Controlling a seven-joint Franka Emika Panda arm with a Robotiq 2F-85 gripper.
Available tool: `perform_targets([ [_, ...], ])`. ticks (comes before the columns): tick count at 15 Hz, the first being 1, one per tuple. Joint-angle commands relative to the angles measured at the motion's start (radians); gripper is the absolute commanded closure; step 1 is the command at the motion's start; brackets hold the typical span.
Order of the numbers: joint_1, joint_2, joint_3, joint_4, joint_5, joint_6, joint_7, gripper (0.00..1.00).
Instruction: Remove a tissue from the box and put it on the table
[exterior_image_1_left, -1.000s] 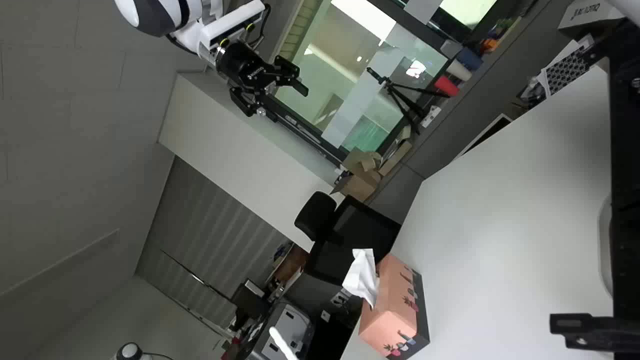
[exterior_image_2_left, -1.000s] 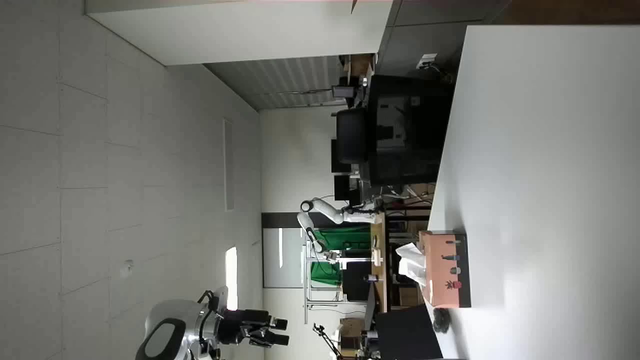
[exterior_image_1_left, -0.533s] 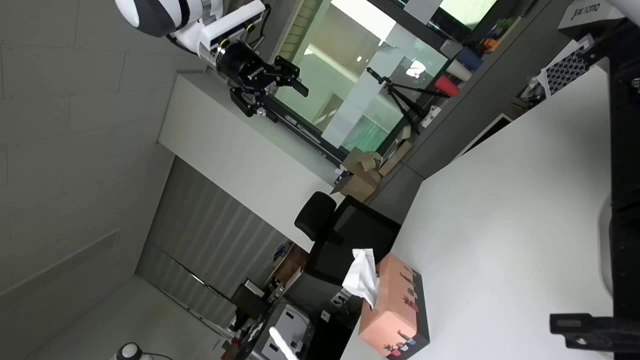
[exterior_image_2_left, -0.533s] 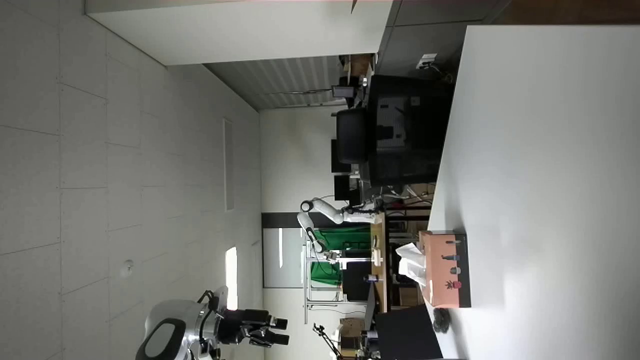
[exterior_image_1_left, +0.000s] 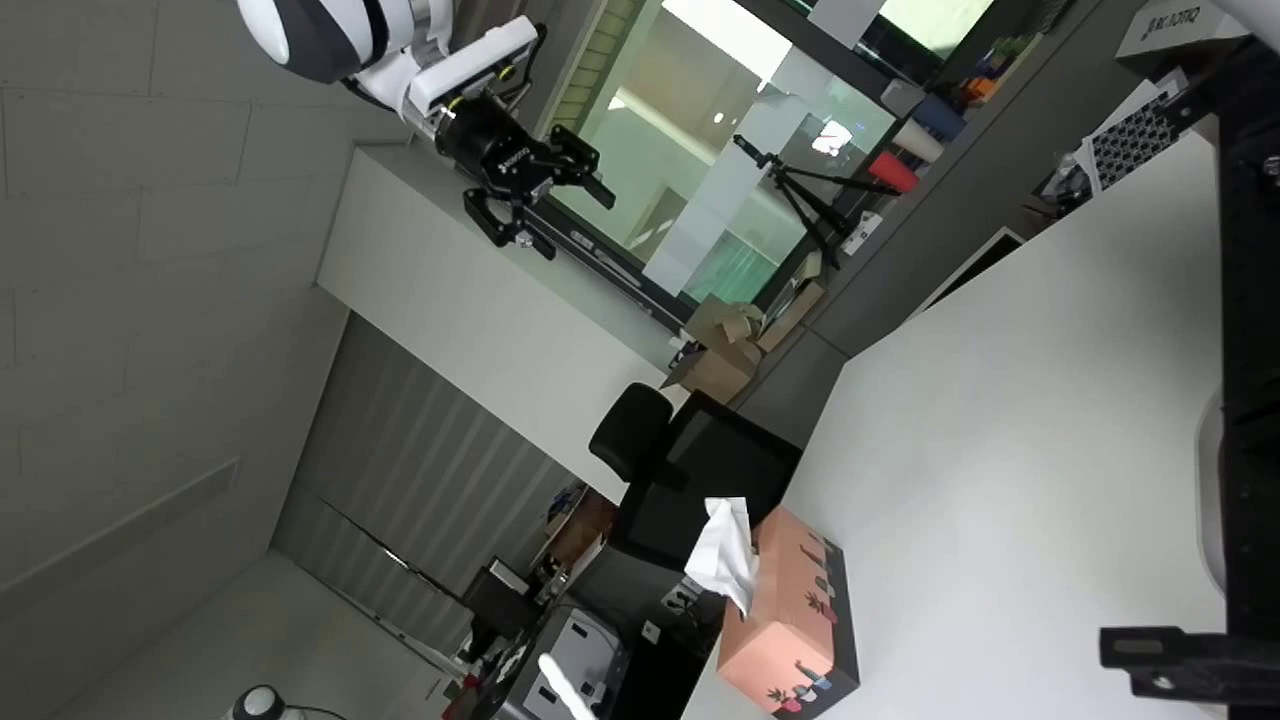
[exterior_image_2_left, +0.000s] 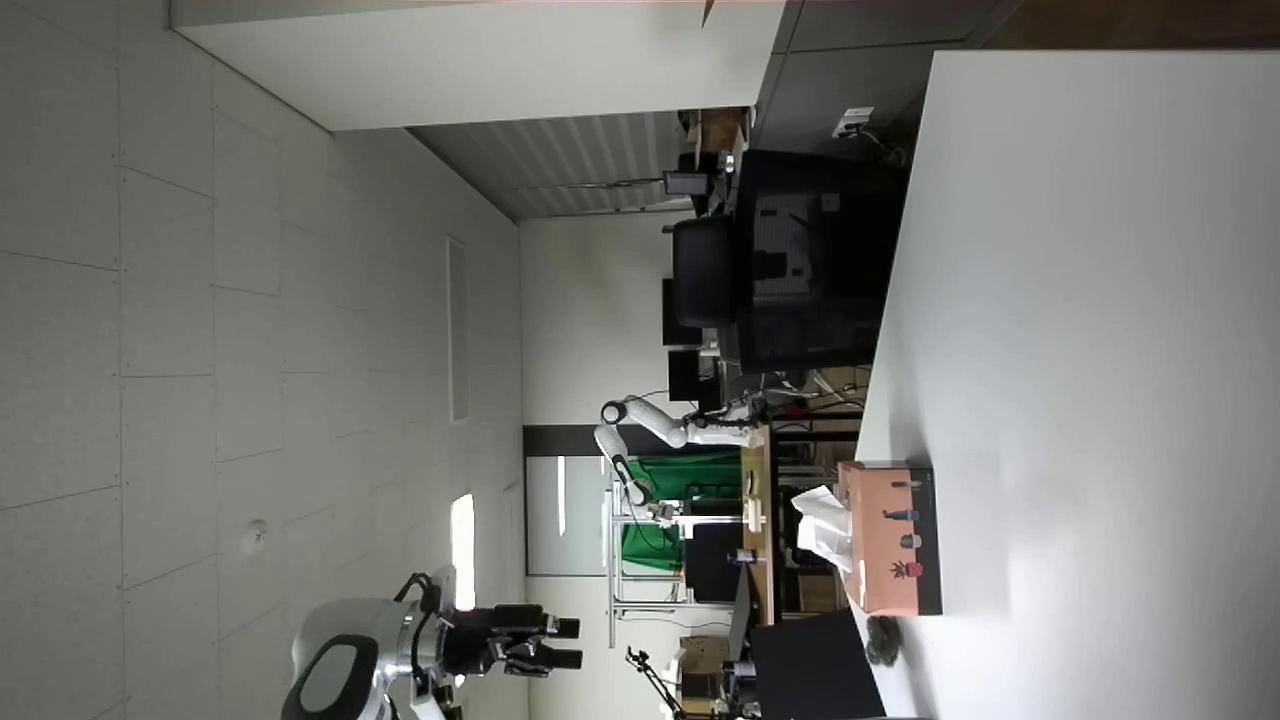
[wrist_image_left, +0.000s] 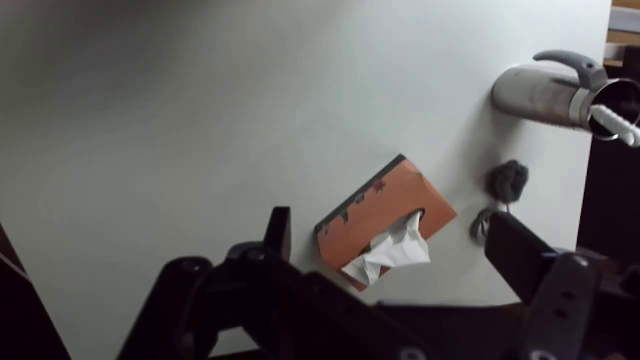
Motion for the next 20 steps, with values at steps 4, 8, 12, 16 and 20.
perform_targets([
  [4, -0.026, 0.258, 0.071, -0.044, -0.012, 0.458, 0.298, 0.0],
  [8, -0.011, 0.523, 0.078, -0.003, -0.075, 0.736, 0.535, 0.0],
  [12, 0.083, 0.783, -0.031, 0.097, -0.167, 0.907, 0.785, 0.0],
  [16, 0.158, 0.967, -0.088, 0.178, -0.059, 1.003, 0.866, 0.0],
  [20, 0.142, 1.058, -0.016, 0.238, 0.111, 1.056, 0.821, 0.0],
])
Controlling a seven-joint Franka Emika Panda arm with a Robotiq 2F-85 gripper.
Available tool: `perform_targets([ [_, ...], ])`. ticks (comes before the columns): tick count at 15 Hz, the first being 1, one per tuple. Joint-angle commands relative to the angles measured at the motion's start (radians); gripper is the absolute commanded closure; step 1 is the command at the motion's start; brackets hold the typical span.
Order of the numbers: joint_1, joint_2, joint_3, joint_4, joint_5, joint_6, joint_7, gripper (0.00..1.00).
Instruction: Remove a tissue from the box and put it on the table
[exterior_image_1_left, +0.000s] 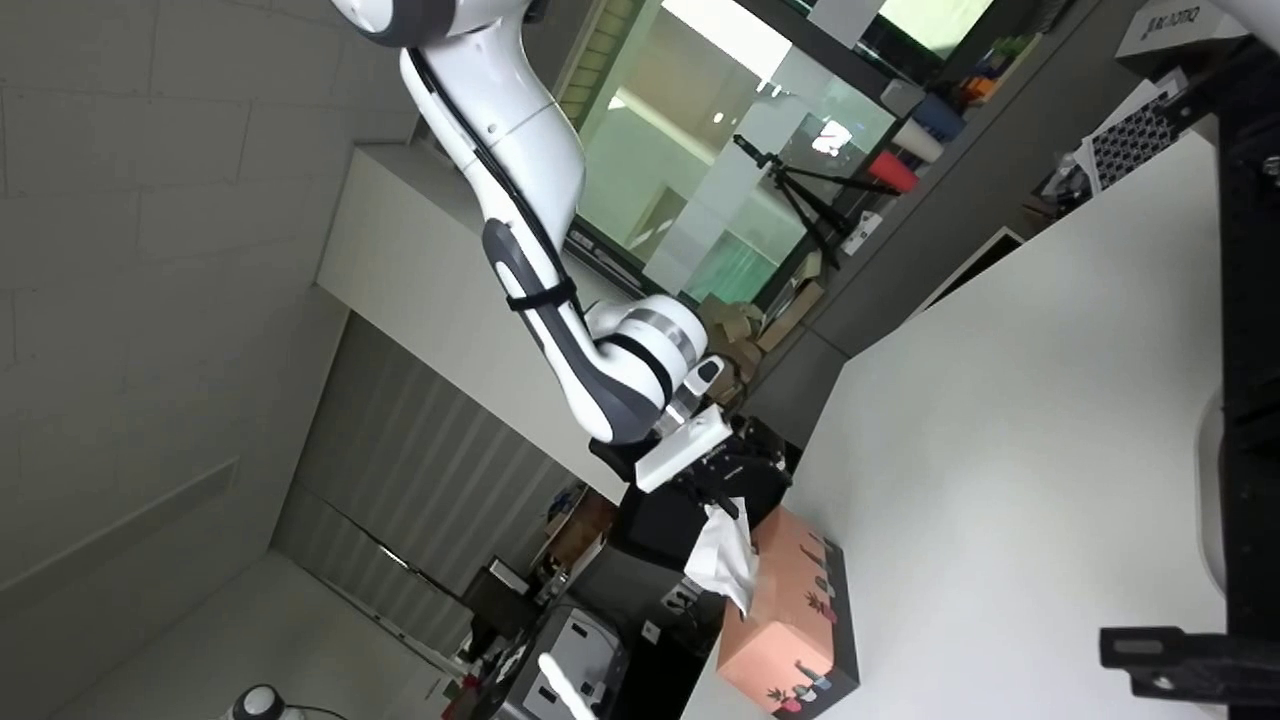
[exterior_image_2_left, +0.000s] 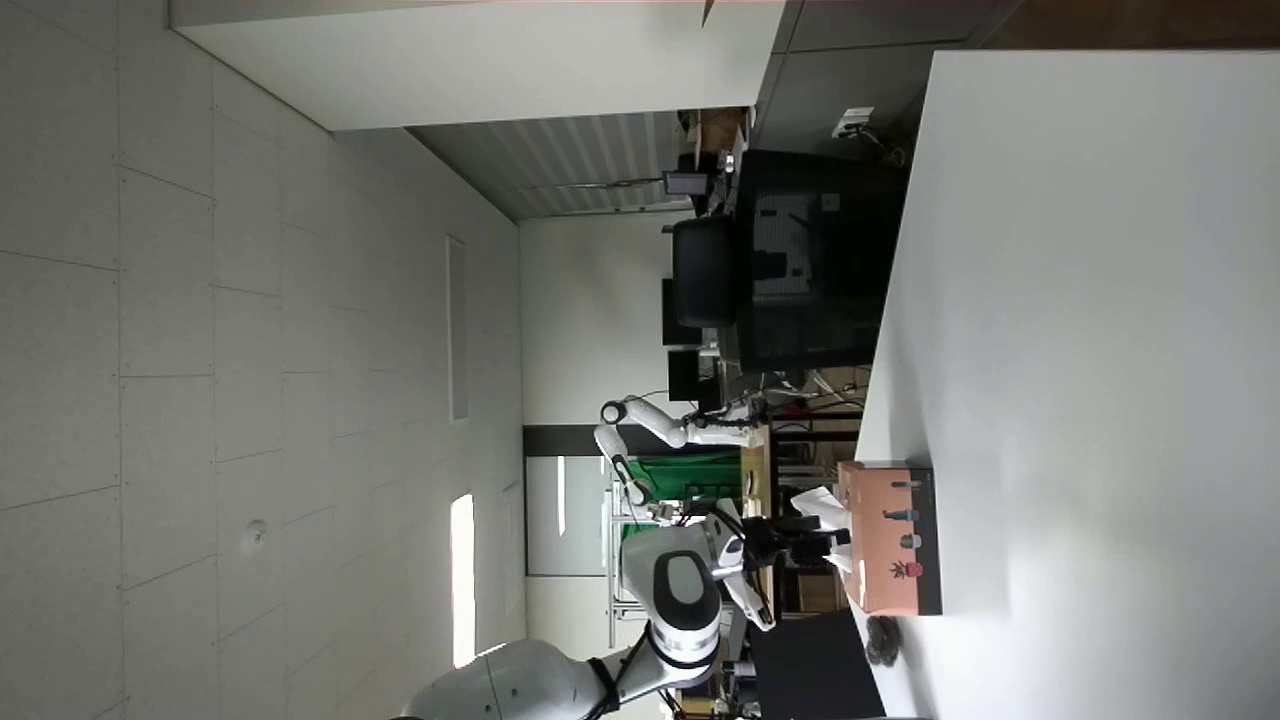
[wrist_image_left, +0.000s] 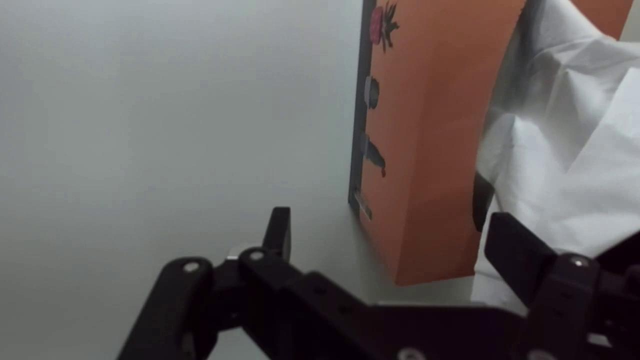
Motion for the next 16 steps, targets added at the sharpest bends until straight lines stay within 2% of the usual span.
perform_targets([
  [1, 0.0, 0.063, 0.037, 0.079, 0.103, 0.022, 0.005, 0.0],
  [6, 0.017, 0.064, 0.053, 0.129, 0.162, -0.008, 0.004, 0.0],
  [16, 0.047, 0.082, 0.058, 0.211, 0.156, 0.012, -0.026, 0.0],
])
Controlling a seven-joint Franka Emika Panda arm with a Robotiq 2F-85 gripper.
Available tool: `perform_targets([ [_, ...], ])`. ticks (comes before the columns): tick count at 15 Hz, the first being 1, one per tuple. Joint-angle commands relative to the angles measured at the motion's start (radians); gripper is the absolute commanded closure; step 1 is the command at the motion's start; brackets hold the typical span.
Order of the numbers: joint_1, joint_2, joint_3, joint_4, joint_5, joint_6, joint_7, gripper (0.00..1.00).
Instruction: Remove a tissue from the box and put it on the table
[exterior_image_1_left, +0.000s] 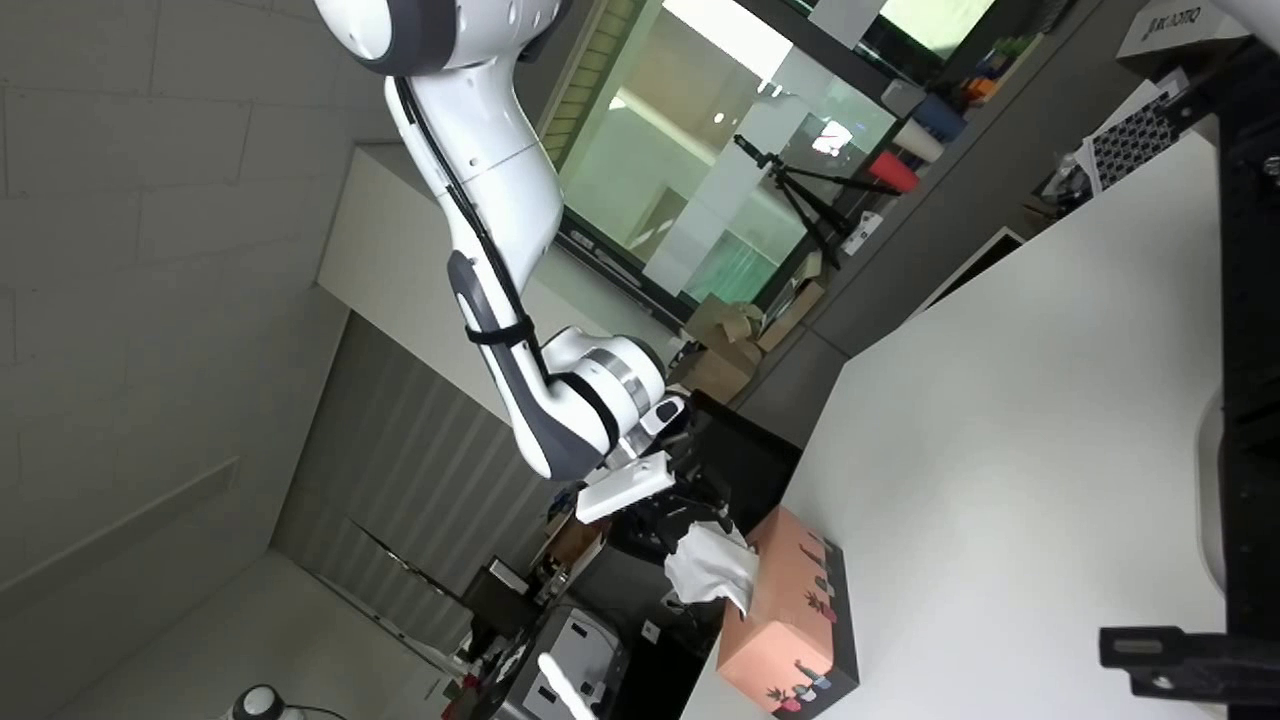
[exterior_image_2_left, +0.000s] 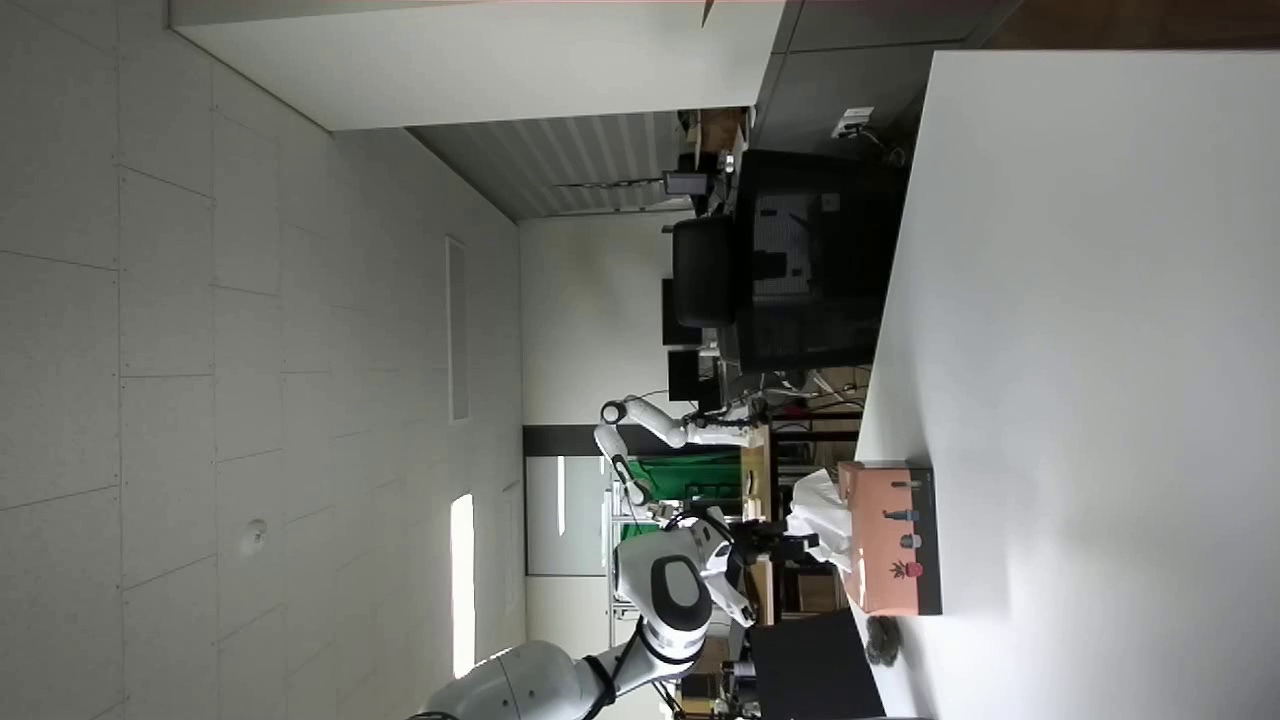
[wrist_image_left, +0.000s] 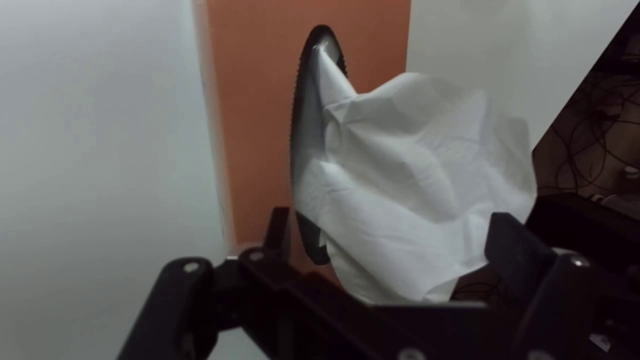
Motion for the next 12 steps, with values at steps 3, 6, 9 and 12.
perform_targets([
  [3, 0.0, 0.033, 0.002, 0.065, 0.007, 0.006, -0.031, 0.0],
  [6, -0.002, 0.06, -0.009, 0.095, 0.001, 0.016, -0.052, 0.0],
  [9, -0.011, 0.099, -0.022, 0.138, 0.003, -0.029, -0.065, 0.0],
  [12, -0.009, 0.139, -0.037, 0.181, 0.004, -0.14, -0.04, 0.33],
])
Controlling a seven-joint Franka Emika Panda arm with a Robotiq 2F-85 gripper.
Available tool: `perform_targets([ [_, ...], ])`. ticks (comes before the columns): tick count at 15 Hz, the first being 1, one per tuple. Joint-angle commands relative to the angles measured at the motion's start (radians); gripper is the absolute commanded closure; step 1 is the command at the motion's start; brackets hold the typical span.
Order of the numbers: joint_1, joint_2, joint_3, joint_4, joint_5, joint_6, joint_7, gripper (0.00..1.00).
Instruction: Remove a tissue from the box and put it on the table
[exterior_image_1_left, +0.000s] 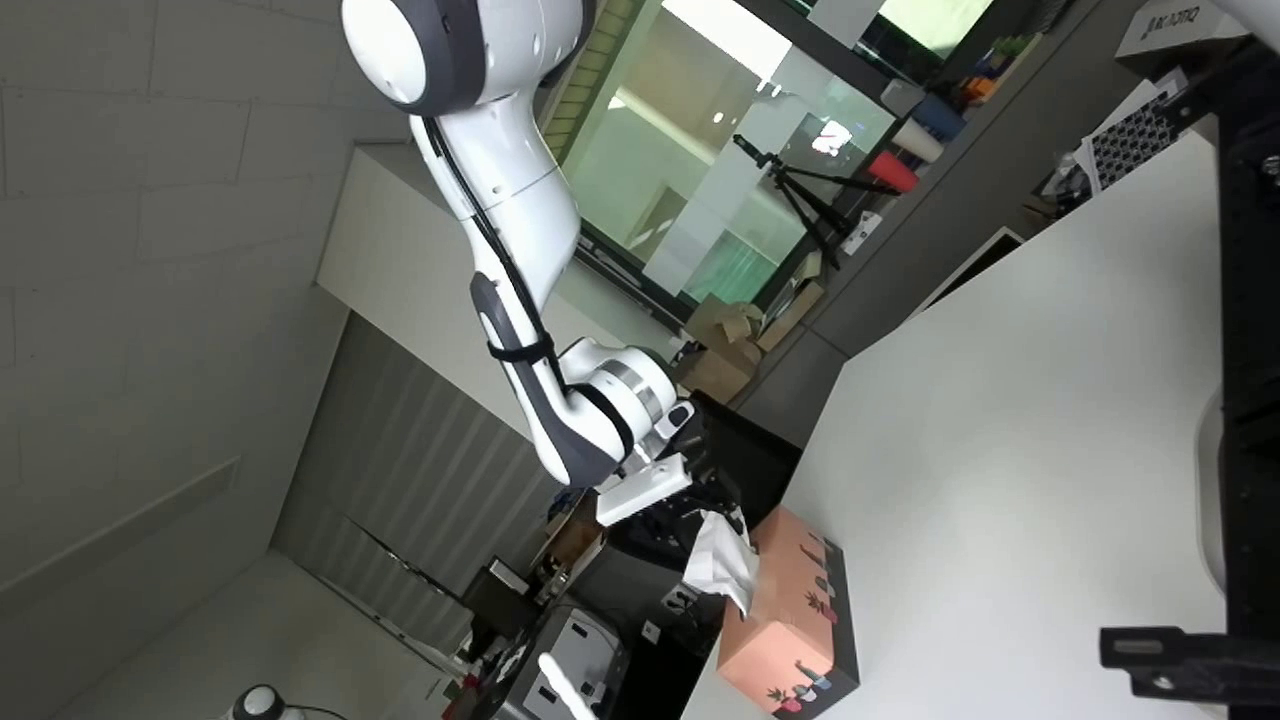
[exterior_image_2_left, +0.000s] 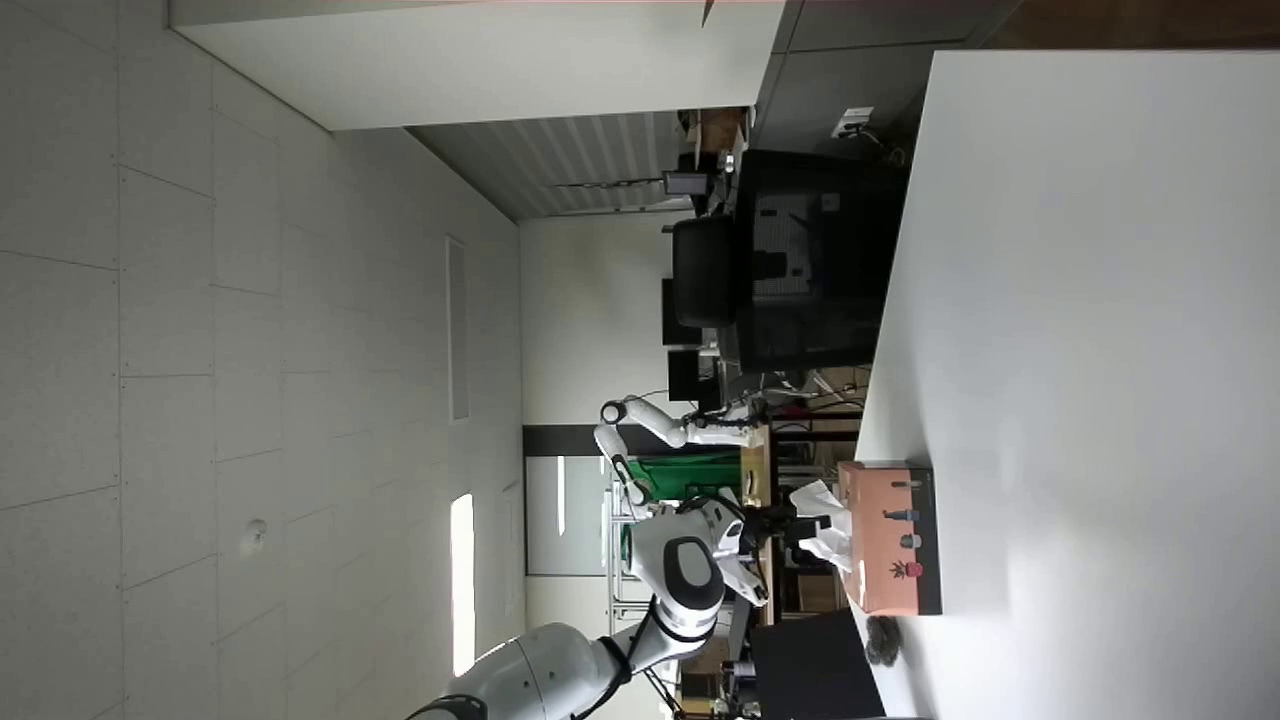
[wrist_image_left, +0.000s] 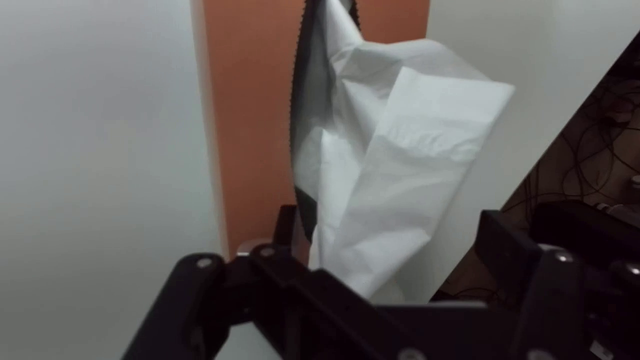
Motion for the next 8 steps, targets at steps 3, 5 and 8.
perform_targets([
  [3, -0.014, 0.066, -0.006, 0.109, 0.007, -0.19, 0.016, 0.55],
  [5, -0.01, 0.068, -0.011, 0.128, 0.002, -0.236, 0.023, 0.69],
  [8, -0.004, 0.057, -0.018, 0.134, -0.005, -0.25, 0.024, 0.89],
])
